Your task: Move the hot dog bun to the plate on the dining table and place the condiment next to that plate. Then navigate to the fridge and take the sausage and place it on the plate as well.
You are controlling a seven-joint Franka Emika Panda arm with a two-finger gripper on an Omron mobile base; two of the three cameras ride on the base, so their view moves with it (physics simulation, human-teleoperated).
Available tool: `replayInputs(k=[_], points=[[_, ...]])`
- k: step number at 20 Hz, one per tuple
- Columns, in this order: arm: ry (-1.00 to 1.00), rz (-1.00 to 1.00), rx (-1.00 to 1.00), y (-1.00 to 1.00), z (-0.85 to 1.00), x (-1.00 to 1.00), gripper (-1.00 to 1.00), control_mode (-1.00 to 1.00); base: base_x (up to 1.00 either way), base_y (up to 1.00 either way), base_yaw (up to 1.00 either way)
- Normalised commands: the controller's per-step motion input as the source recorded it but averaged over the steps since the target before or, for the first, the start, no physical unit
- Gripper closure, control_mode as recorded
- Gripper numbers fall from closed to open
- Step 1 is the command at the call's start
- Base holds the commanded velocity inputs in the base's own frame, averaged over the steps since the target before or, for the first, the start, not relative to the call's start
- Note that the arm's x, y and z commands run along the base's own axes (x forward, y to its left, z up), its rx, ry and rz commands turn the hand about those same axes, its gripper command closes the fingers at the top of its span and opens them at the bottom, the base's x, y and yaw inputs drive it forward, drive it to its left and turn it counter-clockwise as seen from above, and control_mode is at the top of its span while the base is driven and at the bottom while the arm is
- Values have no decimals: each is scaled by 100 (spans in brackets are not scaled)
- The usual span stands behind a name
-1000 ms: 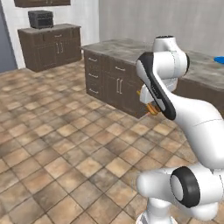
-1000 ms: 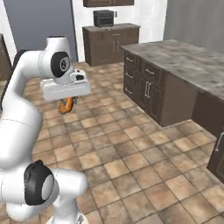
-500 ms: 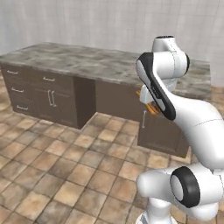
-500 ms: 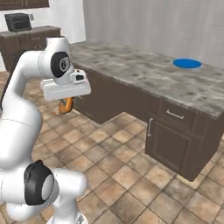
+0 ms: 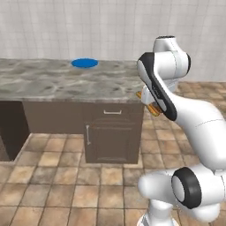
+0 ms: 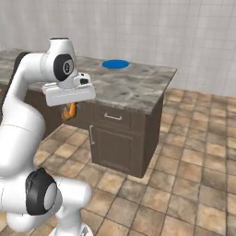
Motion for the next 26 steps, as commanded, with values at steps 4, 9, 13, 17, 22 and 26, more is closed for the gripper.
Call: replayInputs(k=[4,9,13,17,22,26], points=[[0,0,0,0,0,0,100,100,49,-68,-59],[0,0,0,0,0,0,100,100,50,-73,-54],[0,0,0,0,0,0,100,100,72,-71,-45],[0,0,0,0,0,0,100,100,94,-43,-37],[0,0,0,0,0,0,100,100,100,-6,-21],[0,0,0,0,0,0,100,100,100,0,-11]])
